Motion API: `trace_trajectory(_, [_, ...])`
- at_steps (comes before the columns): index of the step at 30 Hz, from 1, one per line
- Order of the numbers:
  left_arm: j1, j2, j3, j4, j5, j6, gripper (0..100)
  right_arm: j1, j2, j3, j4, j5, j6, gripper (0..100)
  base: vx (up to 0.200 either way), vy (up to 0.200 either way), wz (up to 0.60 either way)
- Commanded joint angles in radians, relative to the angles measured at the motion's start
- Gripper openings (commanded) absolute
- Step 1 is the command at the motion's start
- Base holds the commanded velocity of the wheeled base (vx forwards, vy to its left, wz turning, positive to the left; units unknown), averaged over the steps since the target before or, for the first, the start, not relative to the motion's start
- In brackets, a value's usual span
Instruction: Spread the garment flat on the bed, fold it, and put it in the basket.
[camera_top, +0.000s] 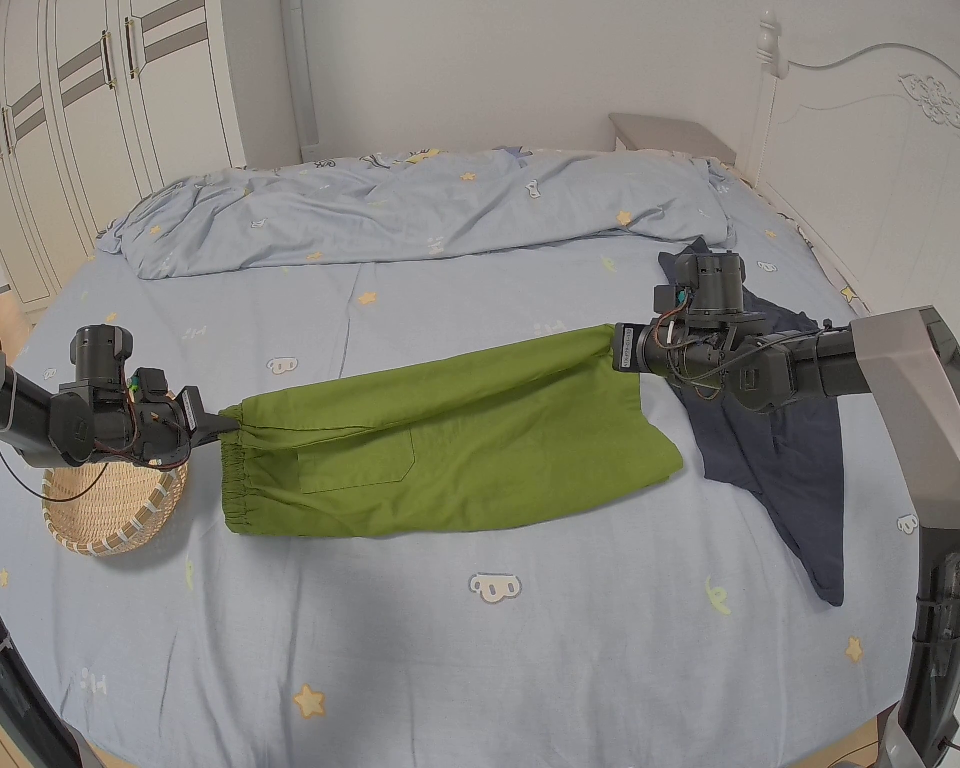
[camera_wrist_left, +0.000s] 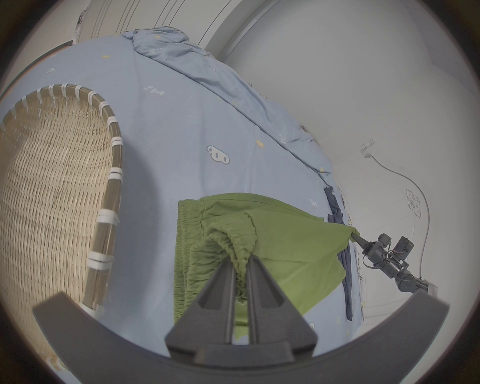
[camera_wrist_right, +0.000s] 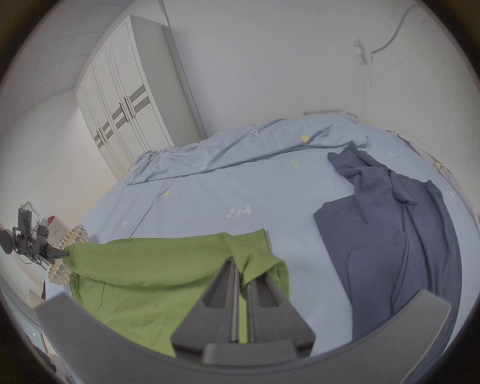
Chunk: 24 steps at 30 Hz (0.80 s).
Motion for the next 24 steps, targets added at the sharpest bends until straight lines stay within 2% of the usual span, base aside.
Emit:
trace_trajectory(1, [0.003,0.010,-0.012,-0.001,-0.001,-0.002,0,0.002,0.007,0.000,0.000,0.001,0.000,0,0.000,0.000,0.00])
trace_trajectory(14, [0.018,0.025,-0.012,0.001,0.003,-0.002,0,0.005,0.033,-0.001,0.000,0.001,0.005,0,0.000,0.000,0.00])
trace_trajectory(15, [0.018,0.025,-0.012,0.001,0.003,-0.002,100,0.005,0.033,-0.001,0.000,0.001,0.005,0,0.000,0.000,0.00])
trace_trajectory(16, [0.018,0.024,-0.012,0.001,0.003,-0.002,100,0.009,0.039,-0.001,0.000,0.002,0.005,100,0.000,0.000,0.00])
trace_trajectory(20, [0.008,0.025,-0.013,0.001,-0.001,-0.005,100,0.019,0.052,-0.001,-0.002,0.001,0.006,100,0.000,0.000,0.00])
trace_trajectory(24, [-0.060,0.031,-0.018,-0.001,0.001,-0.016,100,0.025,0.053,0.000,-0.002,0.002,0.008,100,0.000,0.000,0.00])
